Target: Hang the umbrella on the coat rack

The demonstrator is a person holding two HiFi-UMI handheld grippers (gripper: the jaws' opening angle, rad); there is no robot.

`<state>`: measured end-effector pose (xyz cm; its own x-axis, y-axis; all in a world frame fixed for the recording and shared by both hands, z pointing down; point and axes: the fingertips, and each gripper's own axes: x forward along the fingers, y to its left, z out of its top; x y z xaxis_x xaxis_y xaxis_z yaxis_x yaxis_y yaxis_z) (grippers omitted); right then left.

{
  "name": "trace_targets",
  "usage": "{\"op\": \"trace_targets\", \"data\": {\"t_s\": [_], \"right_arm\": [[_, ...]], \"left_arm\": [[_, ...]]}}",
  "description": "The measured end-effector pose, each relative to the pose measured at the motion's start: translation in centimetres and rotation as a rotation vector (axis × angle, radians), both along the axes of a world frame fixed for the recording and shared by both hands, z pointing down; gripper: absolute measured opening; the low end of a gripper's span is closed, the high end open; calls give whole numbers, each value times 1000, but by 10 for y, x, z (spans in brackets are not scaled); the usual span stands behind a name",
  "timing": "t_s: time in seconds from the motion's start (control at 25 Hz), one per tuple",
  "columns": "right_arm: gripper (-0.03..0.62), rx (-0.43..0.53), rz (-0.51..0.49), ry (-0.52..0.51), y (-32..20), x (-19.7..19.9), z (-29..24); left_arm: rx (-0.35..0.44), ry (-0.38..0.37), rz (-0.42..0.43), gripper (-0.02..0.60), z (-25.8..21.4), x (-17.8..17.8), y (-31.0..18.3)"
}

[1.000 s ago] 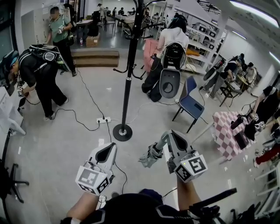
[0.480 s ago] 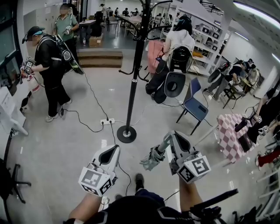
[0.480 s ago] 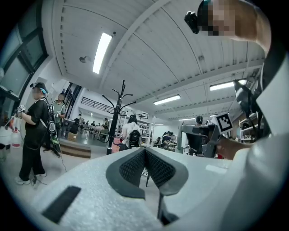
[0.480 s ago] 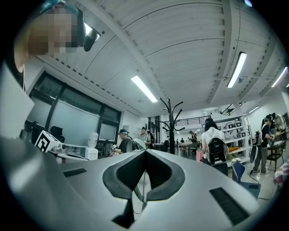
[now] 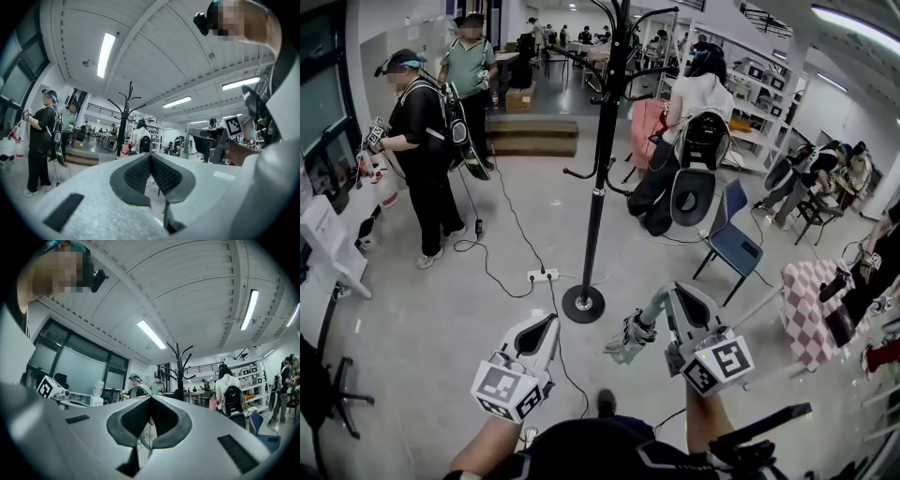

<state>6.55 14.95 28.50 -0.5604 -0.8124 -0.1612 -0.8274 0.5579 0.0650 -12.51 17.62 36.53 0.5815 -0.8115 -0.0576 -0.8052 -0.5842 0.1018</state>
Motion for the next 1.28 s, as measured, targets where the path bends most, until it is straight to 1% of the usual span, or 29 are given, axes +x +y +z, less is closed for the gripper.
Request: {"op": "trace_targets", "data": {"t_s": [0.28,0.56,0.84,1.0,1.28], "right_arm": [[8,6,-42,-6,-39,8,-3],[8,14,-79,-15,-71,32,0],[8,19,-128,-11,-100,50,-1],[8,12,-148,-17,-117,65,1],[8,12,-180,-19,-145,85,8]], "left_arm": [[-7,-8,-29,9,-4,13,-39],[-3,-33,-38,9,-5,43,-69],[-8,-55,-66,9,-7,69,-98],[-25,-52,-85,9,-6,86,-116],[-34,-70,-110,9,-3,108,-144]]}}
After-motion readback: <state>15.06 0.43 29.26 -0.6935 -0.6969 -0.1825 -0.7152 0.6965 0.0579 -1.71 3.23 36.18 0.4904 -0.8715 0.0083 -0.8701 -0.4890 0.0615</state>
